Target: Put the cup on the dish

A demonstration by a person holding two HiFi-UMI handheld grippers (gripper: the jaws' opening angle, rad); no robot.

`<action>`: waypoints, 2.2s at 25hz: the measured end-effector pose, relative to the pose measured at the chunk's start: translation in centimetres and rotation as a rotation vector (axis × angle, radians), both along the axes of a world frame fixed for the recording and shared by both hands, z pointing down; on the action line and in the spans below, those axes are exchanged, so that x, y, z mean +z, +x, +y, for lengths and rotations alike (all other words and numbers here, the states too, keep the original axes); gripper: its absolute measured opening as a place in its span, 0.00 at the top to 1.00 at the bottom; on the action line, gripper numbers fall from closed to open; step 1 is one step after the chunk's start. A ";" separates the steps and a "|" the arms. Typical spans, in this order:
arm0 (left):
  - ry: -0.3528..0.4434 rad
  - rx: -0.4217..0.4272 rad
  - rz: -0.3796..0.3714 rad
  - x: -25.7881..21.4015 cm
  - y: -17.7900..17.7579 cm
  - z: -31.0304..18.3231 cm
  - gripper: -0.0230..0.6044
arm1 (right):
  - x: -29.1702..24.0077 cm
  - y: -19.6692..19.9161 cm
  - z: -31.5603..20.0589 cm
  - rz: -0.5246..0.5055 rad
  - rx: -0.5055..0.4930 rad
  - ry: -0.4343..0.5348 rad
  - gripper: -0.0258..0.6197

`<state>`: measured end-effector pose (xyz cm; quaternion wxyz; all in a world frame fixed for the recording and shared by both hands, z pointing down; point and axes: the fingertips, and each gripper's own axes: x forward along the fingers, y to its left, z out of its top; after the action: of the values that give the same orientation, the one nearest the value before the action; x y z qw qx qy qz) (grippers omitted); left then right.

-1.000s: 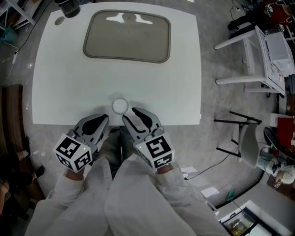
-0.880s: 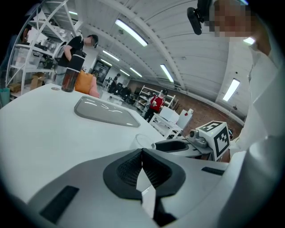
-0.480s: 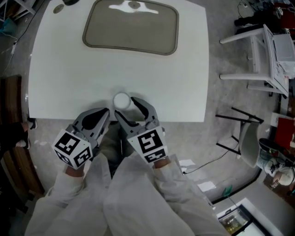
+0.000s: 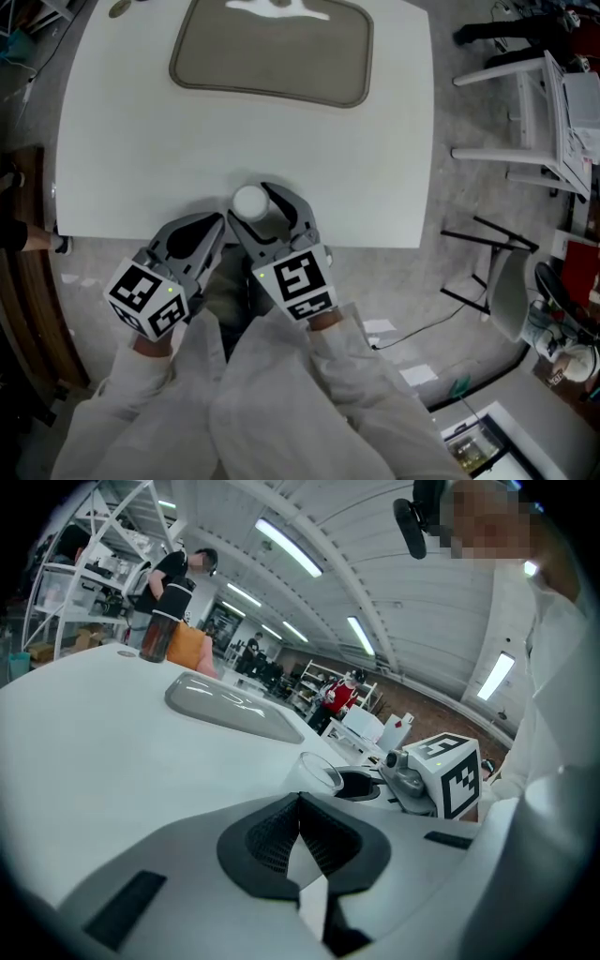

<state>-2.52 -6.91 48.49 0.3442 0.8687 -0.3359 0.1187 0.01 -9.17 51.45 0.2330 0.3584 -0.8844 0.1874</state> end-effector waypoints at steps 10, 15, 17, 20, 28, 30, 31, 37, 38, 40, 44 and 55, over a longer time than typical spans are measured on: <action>-0.006 -0.004 0.002 0.2 -0.4 -0.2 0.95 | -0.1 -0.9 -0.7 -0.010 -0.003 0.021 0.57; -0.004 -0.007 -0.001 0.0 -0.5 -0.3 0.95 | -0.3 -0.7 -0.7 -0.003 0.002 0.033 0.57; -0.001 -0.004 -0.002 -0.1 -0.5 -0.3 0.95 | -0.4 -0.7 -0.7 0.000 0.007 0.032 0.57; 0.002 0.003 -0.002 0.0 -0.5 -0.6 0.95 | -0.1 -0.7 -0.7 0.006 0.008 0.030 0.57; 0.015 0.018 0.000 -0.3 -0.4 -0.8 0.95 | -0.4 -0.5 -0.8 0.008 0.009 0.037 0.57; 0.021 0.018 0.001 -0.4 -0.4 -1.1 0.95 | -0.7 -0.4 -0.9 0.005 0.009 0.041 0.57; 0.025 0.018 0.001 -0.5 -0.4 -1.1 0.95 | -0.9 -0.3 -0.9 0.003 0.009 0.043 0.57; 0.068 0.023 0.004 -2.0 -0.4 -1.4 0.95 | -2.6 0.1 -0.9 0.003 0.025 0.072 0.56; 0.081 0.022 0.005 -2.5 -0.4 -1.6 0.95 | -2.9 0.2 -1.0 0.001 0.026 0.075 0.56; 0.107 0.023 0.008 -3.5 -0.4 -2.0 0.95 | -3.7 0.1 -1.0 -0.005 0.024 0.082 0.56; 0.145 0.033 0.010 -5.6 -0.2 -2.0 0.95 | -5.6 -0.1 -0.8 -0.013 0.029 0.108 0.56; 0.260 0.036 0.010 -10.7 -0.5 -1.5 0.95 | -11.6 0.0 -0.3 -0.012 0.053 0.218 0.56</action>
<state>-2.97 -8.40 37.81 0.2283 0.9124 -0.3311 0.0759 -0.01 -9.51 39.87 0.1825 0.4038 -0.8910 0.0985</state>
